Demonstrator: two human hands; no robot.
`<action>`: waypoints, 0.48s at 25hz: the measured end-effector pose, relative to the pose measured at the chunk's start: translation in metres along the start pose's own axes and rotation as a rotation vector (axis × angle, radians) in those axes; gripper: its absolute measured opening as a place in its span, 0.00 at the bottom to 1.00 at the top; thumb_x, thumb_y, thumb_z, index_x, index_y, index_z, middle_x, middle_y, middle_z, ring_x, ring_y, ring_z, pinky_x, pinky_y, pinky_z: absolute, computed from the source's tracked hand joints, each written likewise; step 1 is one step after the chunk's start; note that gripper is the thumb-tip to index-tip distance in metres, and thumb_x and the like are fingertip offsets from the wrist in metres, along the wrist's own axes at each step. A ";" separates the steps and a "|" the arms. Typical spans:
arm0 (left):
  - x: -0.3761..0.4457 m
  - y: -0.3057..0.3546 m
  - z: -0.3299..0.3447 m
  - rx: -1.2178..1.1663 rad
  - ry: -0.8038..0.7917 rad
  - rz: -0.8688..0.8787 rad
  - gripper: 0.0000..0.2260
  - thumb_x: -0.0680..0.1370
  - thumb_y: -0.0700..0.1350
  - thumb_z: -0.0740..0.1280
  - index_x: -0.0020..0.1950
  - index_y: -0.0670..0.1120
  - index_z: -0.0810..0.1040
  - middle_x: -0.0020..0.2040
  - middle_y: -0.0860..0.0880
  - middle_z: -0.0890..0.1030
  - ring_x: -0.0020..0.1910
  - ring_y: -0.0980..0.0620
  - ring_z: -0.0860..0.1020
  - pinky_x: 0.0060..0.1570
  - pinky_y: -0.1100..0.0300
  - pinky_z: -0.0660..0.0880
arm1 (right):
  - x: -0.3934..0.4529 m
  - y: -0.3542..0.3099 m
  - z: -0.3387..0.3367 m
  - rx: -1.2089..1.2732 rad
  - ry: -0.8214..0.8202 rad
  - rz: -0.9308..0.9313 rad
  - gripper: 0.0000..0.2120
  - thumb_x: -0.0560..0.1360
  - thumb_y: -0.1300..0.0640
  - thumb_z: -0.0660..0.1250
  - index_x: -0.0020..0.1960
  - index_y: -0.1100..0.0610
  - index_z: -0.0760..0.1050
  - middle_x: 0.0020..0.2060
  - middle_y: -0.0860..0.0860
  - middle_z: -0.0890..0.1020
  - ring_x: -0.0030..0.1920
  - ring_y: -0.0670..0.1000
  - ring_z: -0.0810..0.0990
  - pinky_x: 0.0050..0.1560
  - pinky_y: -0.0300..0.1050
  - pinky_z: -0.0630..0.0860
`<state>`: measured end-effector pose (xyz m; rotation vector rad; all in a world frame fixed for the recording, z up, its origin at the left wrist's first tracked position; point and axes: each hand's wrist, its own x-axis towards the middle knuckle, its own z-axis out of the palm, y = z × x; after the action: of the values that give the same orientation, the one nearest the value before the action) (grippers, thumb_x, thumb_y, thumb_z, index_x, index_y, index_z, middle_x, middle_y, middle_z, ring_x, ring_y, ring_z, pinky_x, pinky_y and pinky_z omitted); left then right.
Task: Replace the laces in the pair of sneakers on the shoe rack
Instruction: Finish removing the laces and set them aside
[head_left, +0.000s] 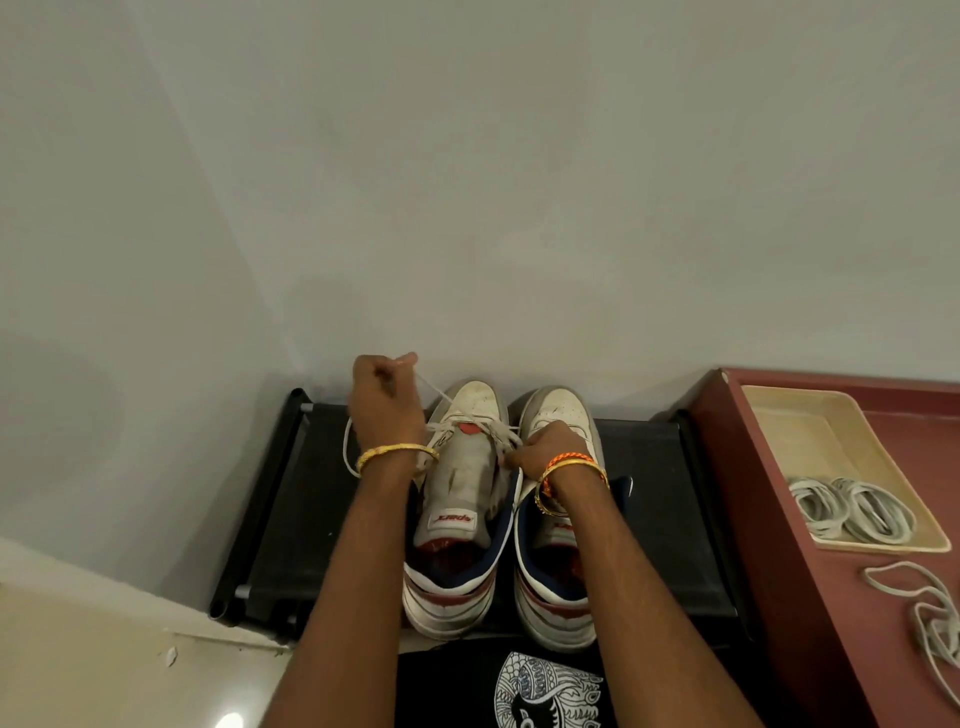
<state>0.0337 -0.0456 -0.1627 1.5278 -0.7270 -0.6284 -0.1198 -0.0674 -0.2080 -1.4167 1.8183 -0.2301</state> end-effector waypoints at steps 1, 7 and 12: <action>0.006 0.007 -0.008 -0.224 0.102 -0.077 0.08 0.79 0.38 0.57 0.42 0.48 0.67 0.49 0.46 0.82 0.43 0.51 0.81 0.47 0.54 0.78 | 0.000 0.000 0.001 0.009 0.003 0.003 0.13 0.68 0.52 0.73 0.45 0.61 0.76 0.39 0.56 0.77 0.41 0.55 0.75 0.41 0.43 0.71; 0.012 0.013 -0.017 -0.268 0.151 -0.183 0.04 0.79 0.38 0.58 0.51 0.46 0.65 0.37 0.48 0.73 0.31 0.50 0.73 0.34 0.59 0.72 | -0.002 0.002 -0.001 0.021 0.022 -0.020 0.12 0.68 0.54 0.73 0.46 0.62 0.79 0.39 0.55 0.79 0.41 0.55 0.77 0.42 0.44 0.73; -0.012 -0.018 0.022 1.429 -0.523 0.308 0.17 0.77 0.53 0.62 0.64 0.51 0.72 0.63 0.43 0.72 0.63 0.41 0.70 0.63 0.43 0.64 | -0.003 -0.003 0.002 -0.059 0.115 -0.166 0.09 0.70 0.55 0.72 0.49 0.56 0.83 0.50 0.58 0.81 0.49 0.57 0.80 0.55 0.50 0.78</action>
<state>0.0111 -0.0500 -0.1829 2.4395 -2.0420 -0.1970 -0.1162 -0.0649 -0.2066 -1.6277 1.8133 -0.3517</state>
